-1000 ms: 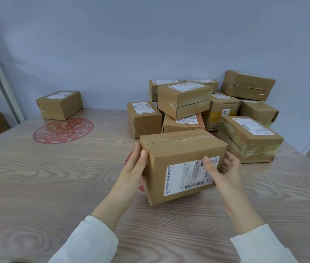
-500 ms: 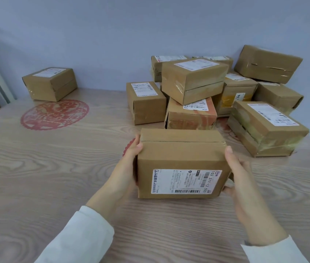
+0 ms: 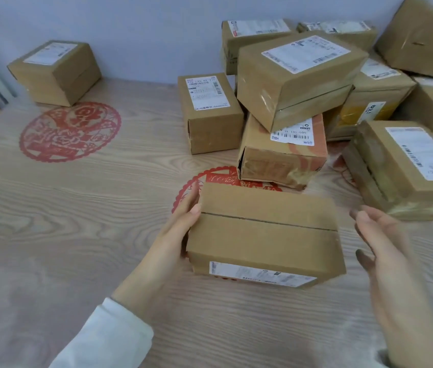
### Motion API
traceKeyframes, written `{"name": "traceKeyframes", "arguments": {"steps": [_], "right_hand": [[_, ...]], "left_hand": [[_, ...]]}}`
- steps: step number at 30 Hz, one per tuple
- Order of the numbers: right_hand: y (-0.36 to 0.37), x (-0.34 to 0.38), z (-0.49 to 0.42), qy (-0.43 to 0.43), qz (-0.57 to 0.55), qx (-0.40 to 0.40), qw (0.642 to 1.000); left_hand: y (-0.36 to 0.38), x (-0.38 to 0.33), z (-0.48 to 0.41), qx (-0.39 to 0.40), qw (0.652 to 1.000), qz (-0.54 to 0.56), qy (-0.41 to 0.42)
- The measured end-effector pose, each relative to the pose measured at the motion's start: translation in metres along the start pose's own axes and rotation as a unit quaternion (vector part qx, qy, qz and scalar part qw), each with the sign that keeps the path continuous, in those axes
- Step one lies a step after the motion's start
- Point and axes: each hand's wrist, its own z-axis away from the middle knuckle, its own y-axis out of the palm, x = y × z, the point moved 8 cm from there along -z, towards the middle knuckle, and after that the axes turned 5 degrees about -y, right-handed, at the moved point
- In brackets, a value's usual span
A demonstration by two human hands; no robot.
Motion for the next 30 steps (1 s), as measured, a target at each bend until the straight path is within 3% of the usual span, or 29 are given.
{"name": "traceKeyframes", "arguments": {"steps": [7, 13, 18, 25, 30], "right_hand": [[0.005, 0.051, 0.01, 0.017, 0.17, 0.02, 0.985], [0.038, 0.076, 0.028, -0.037, 0.33, 0.138, 0.933], [0.071, 0.077, 0.031, -0.055, 0.384, 0.195, 0.901], [0.088, 0.067, 0.021, -0.117, 0.453, 0.182, 0.865], [0.108, 0.048, 0.012, -0.148, 0.517, 0.213, 0.816]], "left_hand": [[0.009, -0.023, 0.02, -0.076, 0.993, -0.02, -0.093], [0.01, -0.036, 0.034, -0.14, 0.983, -0.047, -0.109], [0.011, -0.044, 0.034, -0.13, 0.98, -0.066, -0.135], [0.028, -0.048, 0.025, -0.085, 0.974, -0.143, -0.152], [0.027, -0.04, 0.017, -0.121, 0.971, -0.125, -0.164]]}}
